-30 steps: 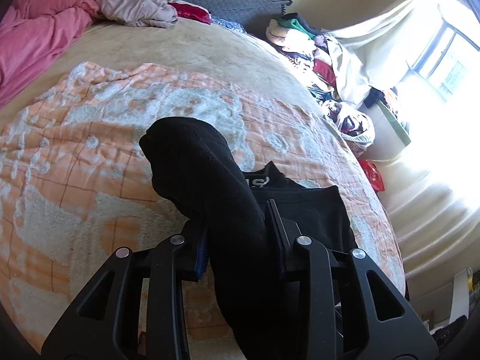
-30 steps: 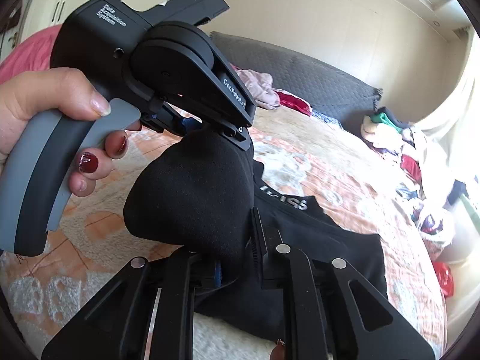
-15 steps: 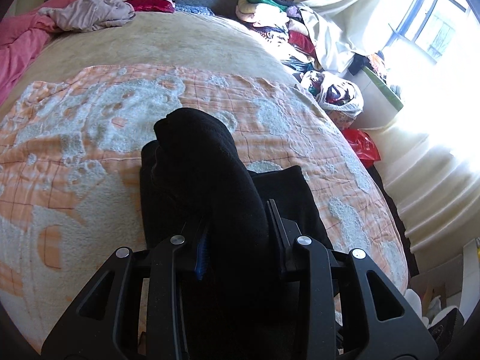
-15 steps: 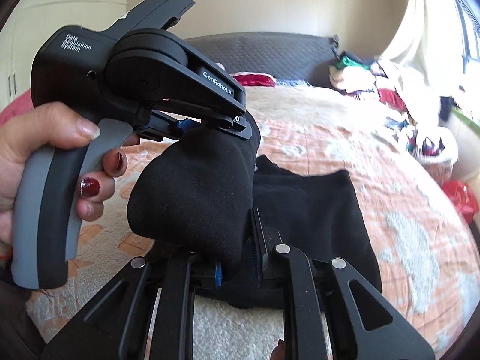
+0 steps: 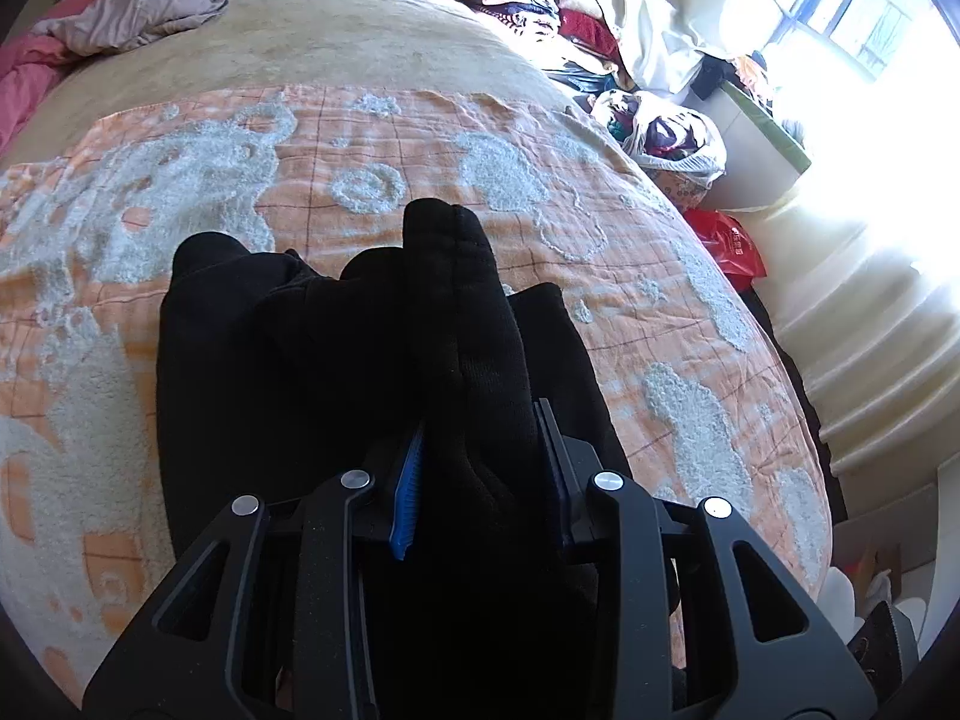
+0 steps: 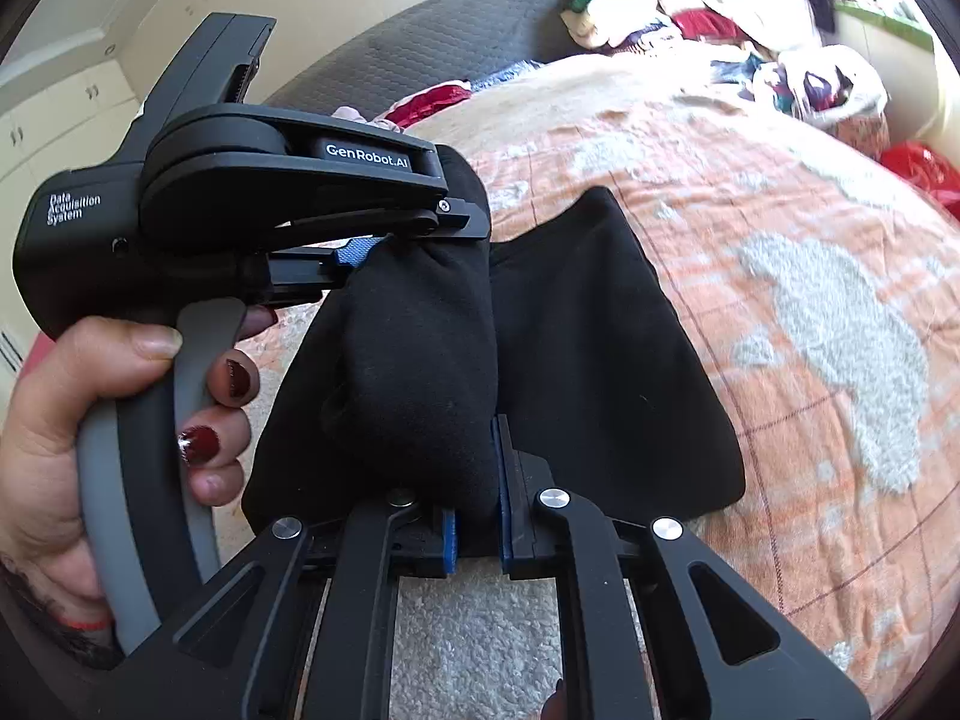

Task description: Fold small clothes

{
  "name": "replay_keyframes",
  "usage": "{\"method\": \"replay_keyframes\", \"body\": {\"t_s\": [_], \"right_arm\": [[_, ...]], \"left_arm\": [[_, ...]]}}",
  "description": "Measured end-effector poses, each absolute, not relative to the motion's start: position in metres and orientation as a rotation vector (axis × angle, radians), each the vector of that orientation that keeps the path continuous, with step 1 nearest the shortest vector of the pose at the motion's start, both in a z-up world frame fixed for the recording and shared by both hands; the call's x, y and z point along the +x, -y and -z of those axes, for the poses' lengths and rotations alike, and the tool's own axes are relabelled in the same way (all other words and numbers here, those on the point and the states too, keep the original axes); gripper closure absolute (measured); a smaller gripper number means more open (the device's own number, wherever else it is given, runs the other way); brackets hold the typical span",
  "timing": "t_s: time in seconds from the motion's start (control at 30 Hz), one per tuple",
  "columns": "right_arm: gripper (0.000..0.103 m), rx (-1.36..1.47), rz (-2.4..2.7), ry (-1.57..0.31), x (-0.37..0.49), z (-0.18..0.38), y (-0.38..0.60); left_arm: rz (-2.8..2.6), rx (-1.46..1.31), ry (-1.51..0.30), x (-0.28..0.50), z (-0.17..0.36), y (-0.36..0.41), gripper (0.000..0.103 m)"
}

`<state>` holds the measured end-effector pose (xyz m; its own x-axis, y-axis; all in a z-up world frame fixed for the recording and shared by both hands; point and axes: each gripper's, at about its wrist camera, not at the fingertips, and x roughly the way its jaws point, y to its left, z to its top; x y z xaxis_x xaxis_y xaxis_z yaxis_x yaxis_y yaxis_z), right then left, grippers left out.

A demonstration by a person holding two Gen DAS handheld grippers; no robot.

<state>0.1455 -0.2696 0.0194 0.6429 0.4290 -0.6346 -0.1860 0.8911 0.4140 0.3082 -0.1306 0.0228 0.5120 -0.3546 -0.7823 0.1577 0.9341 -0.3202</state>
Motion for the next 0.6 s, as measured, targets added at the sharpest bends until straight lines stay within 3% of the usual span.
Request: {"method": "replay_keyframes", "body": {"t_s": [0.3, 0.37, 0.43, 0.53, 0.6], "right_arm": [[0.094, 0.456, -0.345, -0.857, 0.141, -0.008, 0.289], [0.093, 0.498, -0.343, -0.868, 0.139, -0.005, 0.296], [0.088, 0.56, -0.343, -0.883, 0.137, -0.001, 0.304], [0.082, 0.648, -0.381, -0.912, 0.139, 0.006, 0.314], [0.068, 0.694, -0.41, -0.907, 0.14, 0.003, 0.321]], "left_arm": [[0.356, -0.233, -1.019, 0.317, -0.011, 0.15, 0.071], [0.39, -0.258, -1.016, 0.317, -0.011, 0.151, 0.062], [0.421, -0.295, -0.99, 0.313, -0.018, 0.147, 0.055], [0.429, -0.337, -0.937, 0.303, -0.032, 0.131, 0.053], [0.401, -0.329, -0.905, 0.294, -0.037, 0.117, 0.052]]}}
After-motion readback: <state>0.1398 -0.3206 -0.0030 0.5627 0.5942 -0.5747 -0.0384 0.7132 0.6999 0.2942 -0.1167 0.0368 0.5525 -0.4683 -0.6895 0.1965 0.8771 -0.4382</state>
